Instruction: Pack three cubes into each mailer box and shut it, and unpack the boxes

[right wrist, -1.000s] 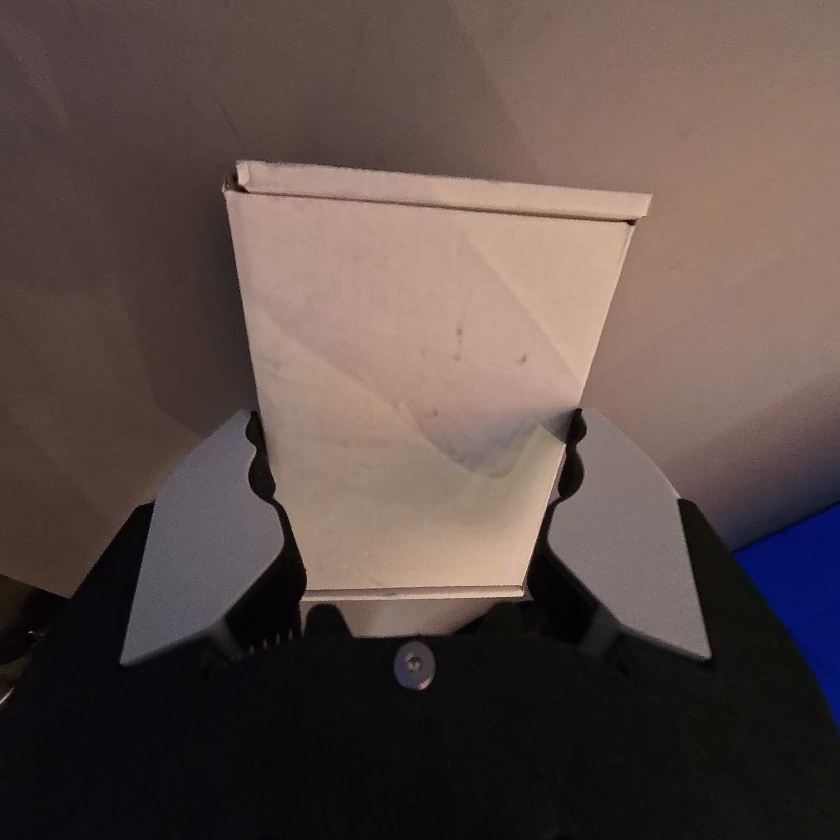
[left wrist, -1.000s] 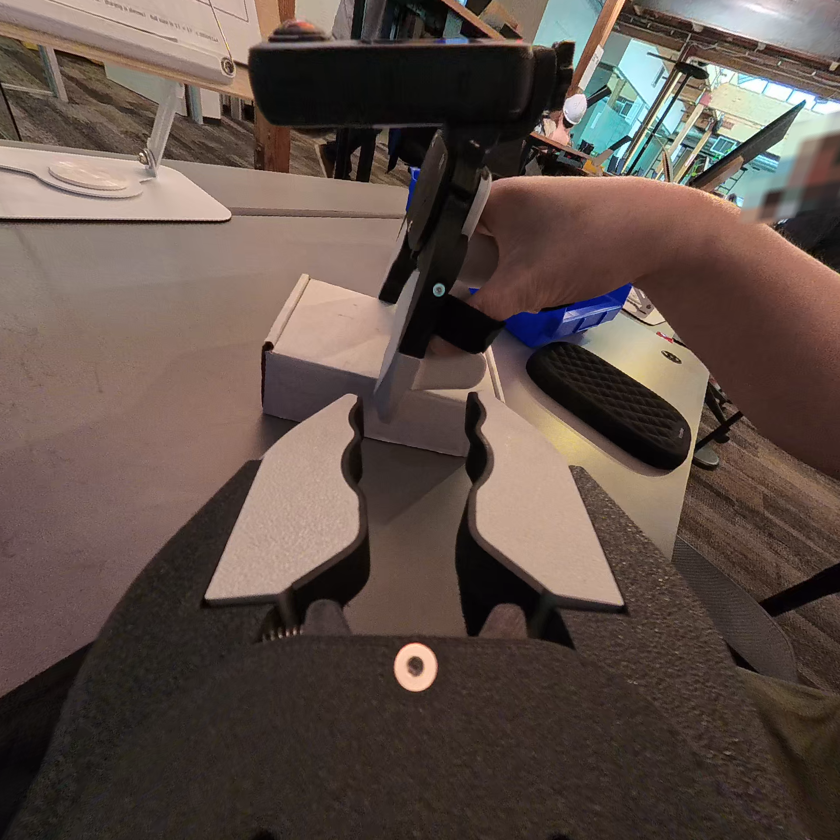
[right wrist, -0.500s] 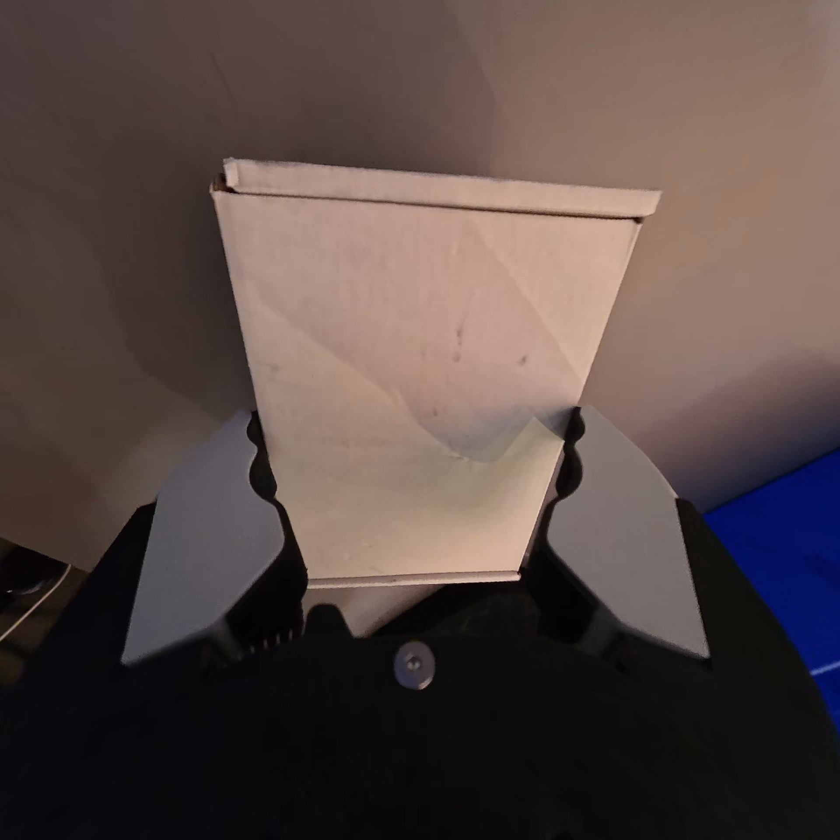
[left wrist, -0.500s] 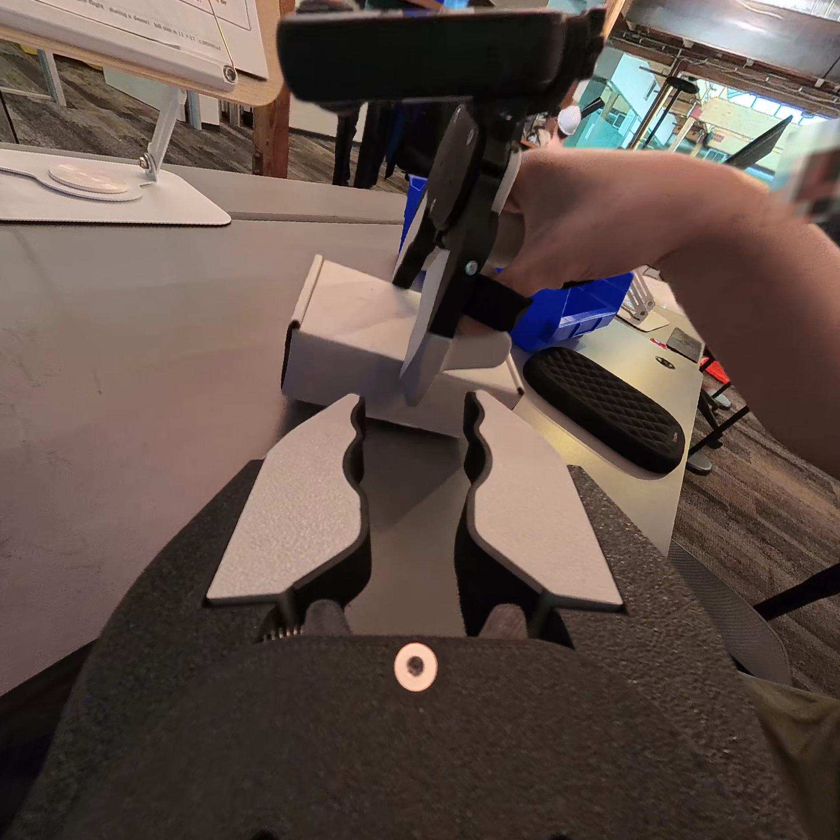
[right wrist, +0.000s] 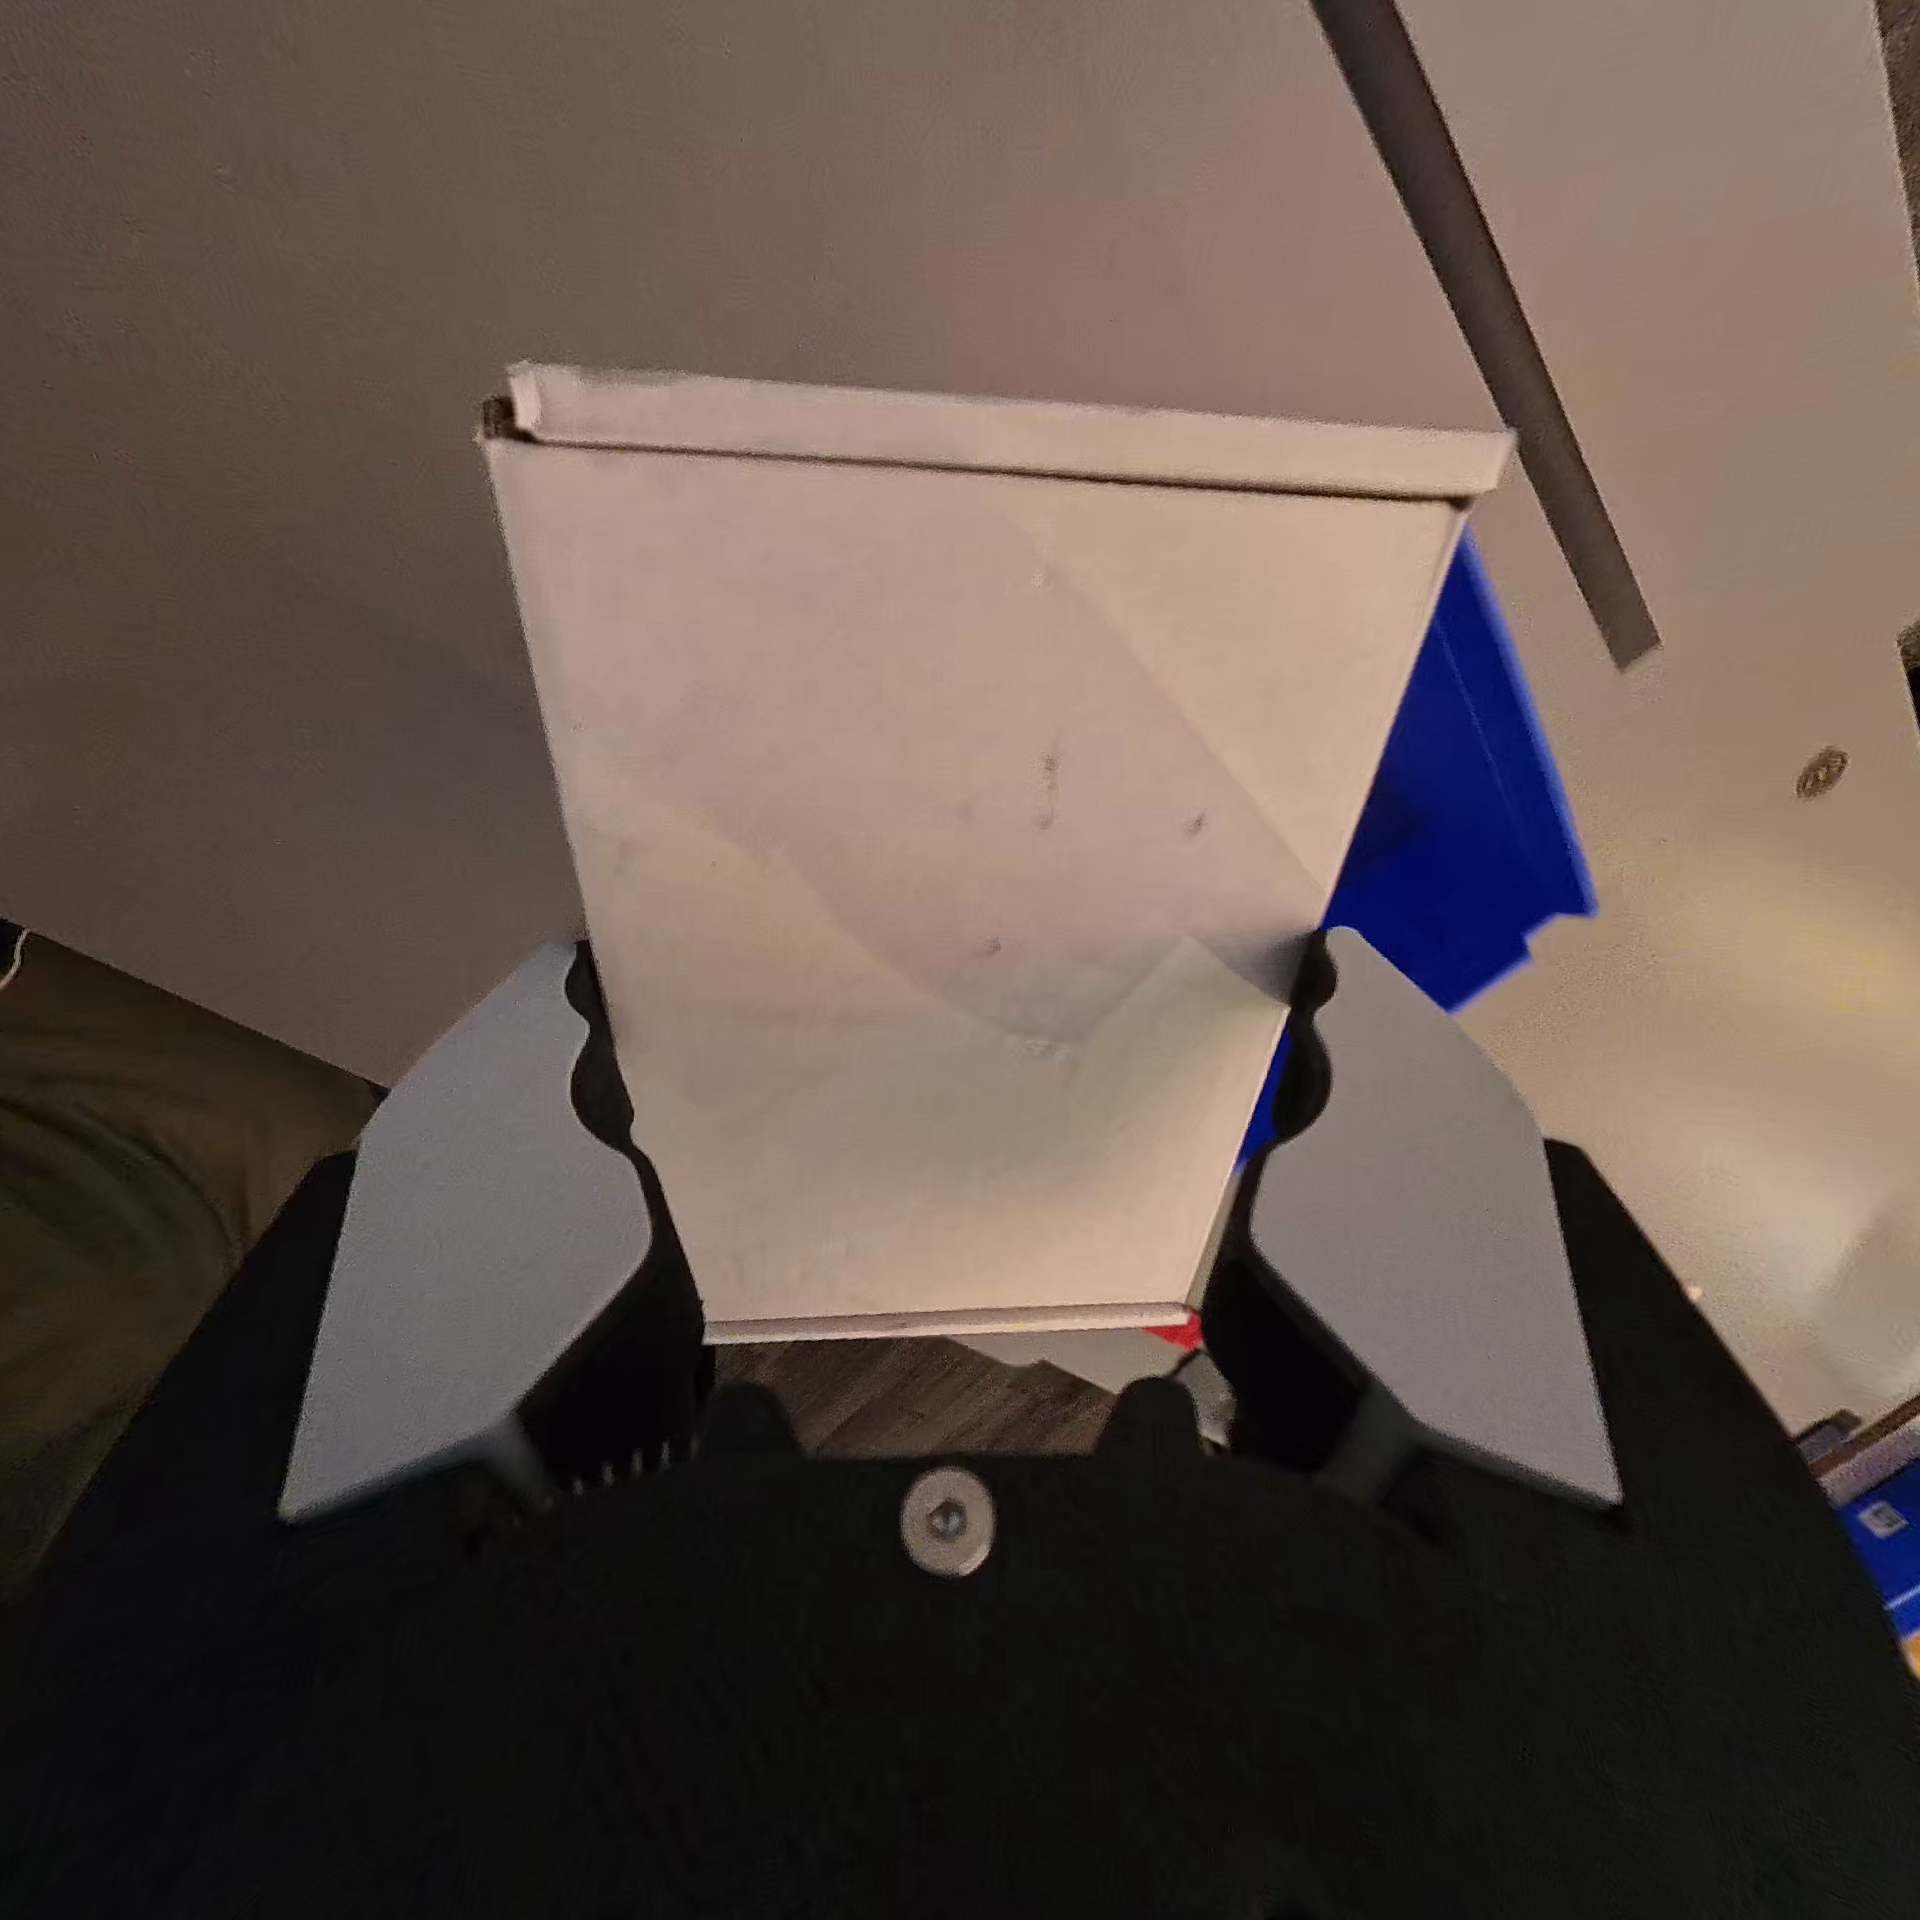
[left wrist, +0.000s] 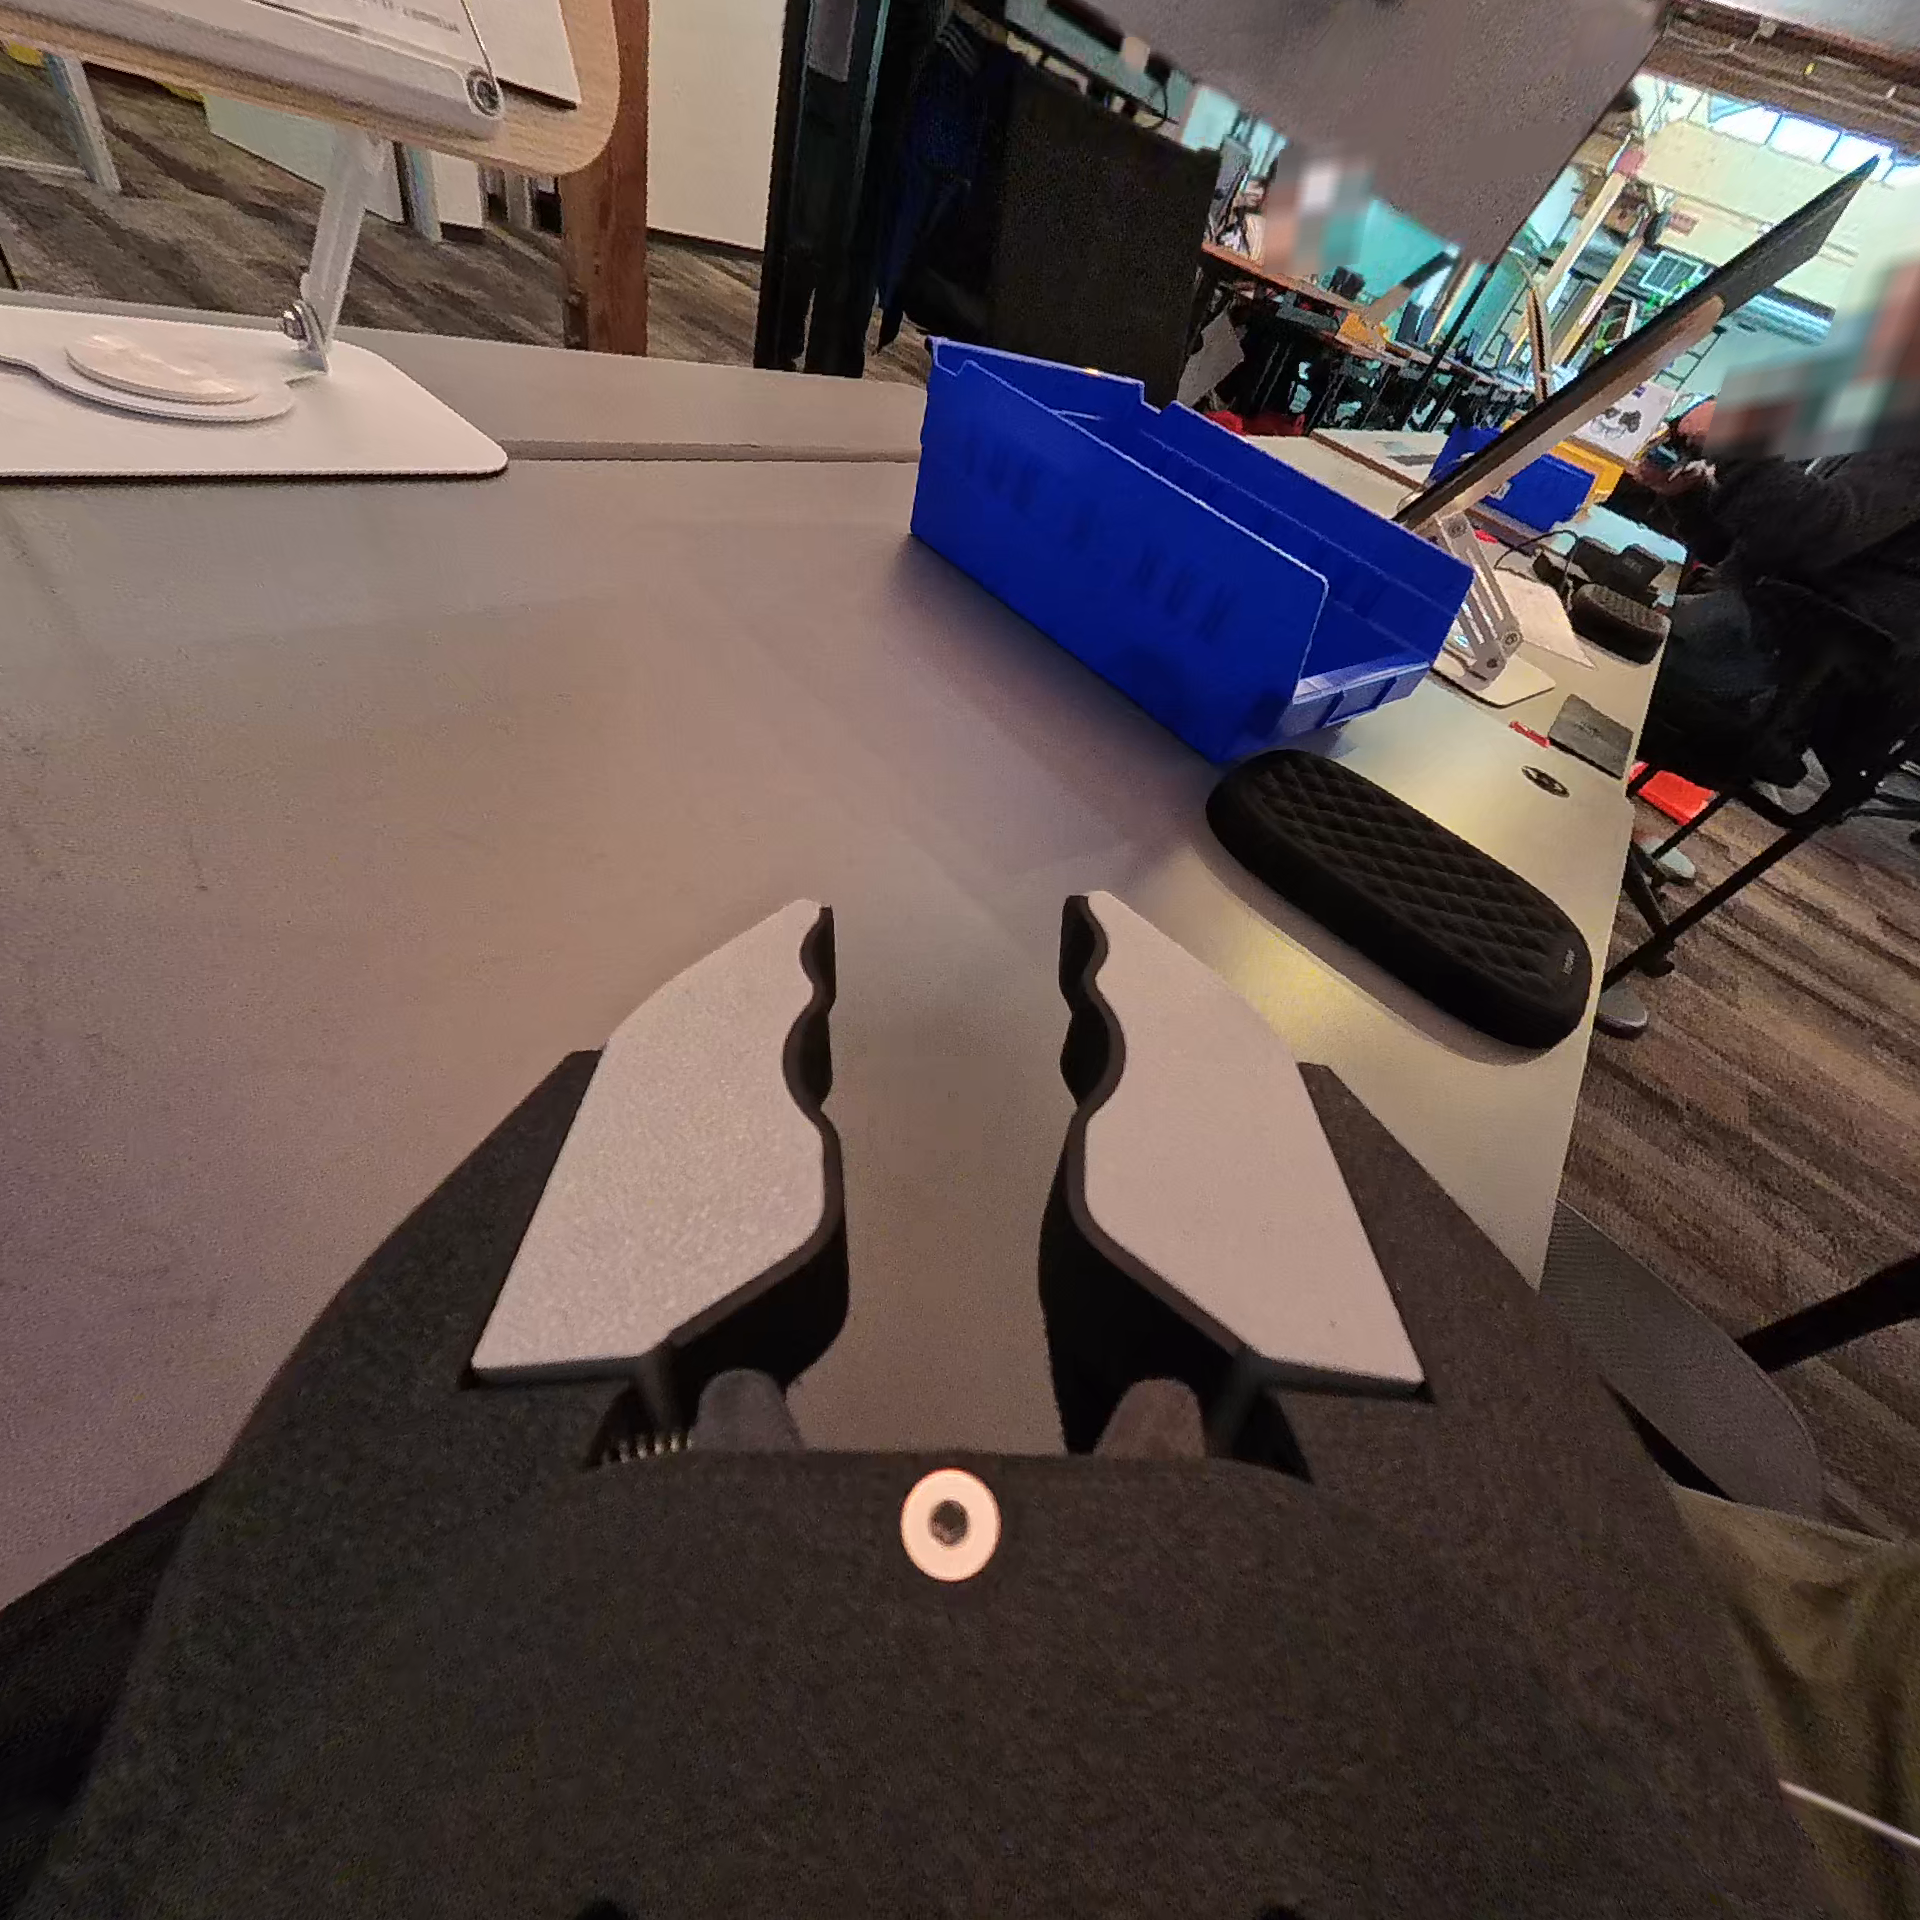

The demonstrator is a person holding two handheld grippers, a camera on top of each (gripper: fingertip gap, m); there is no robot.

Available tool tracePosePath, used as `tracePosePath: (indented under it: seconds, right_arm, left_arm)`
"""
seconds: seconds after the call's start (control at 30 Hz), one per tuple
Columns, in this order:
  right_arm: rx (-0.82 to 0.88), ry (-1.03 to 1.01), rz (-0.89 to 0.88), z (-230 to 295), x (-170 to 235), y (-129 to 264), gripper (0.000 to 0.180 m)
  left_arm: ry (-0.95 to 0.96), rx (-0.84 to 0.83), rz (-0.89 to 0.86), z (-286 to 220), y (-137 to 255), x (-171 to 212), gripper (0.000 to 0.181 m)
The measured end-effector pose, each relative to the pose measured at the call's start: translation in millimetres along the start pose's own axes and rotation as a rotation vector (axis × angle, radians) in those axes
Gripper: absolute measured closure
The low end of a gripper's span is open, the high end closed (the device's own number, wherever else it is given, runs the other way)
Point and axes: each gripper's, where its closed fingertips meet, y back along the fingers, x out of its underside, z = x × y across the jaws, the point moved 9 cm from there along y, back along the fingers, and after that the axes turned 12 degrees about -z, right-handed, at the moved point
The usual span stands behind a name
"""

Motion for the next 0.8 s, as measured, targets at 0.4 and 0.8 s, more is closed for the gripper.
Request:
tracePosePath:
  seconds: [0.4,0.8]
  right_arm:
    - [0.074,-0.094,0.094,-118.5,88.7,-23.7,0.056]
    - [0.042,-0.094,0.083,-119.2,106.3,-32.6,0.056]
  left_arm:
    - [0.005,0.004,-0.012,2.4,-3.8,-1.8,0.139]
    - [-0.069,-0.002,0.027,-2.9,-9.9,1.5,0.139]
